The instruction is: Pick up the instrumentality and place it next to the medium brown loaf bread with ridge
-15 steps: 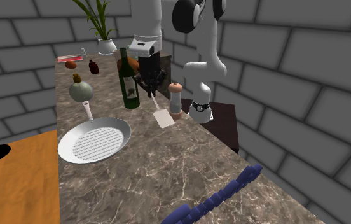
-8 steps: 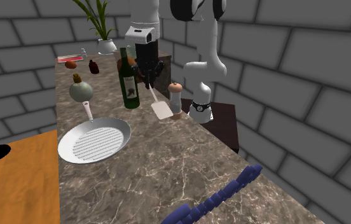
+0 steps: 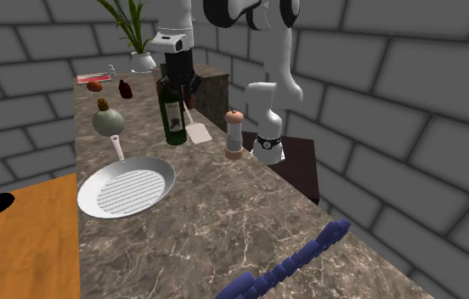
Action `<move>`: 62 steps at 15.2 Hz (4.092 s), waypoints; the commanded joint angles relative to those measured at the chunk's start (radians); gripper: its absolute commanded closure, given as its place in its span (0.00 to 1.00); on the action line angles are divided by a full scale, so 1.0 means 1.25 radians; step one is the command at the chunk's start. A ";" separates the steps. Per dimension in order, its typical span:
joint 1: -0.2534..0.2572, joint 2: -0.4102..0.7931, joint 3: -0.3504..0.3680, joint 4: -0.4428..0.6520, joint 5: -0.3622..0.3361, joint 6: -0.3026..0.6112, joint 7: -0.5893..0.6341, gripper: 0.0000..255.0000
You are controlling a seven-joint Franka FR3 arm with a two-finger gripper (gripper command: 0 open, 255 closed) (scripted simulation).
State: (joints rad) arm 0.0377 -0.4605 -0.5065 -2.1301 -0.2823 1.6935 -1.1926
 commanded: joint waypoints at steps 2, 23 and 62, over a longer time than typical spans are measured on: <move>-0.020 -0.008 -0.040 0.008 -0.021 -0.003 -0.057 1.00; -0.042 0.165 -0.467 0.227 -0.008 0.039 -0.531 1.00; -0.500 0.819 -0.470 0.398 0.612 0.188 -1.108 1.00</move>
State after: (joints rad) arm -0.5895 0.5593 -1.0972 -1.6202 0.4780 1.9146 -2.5755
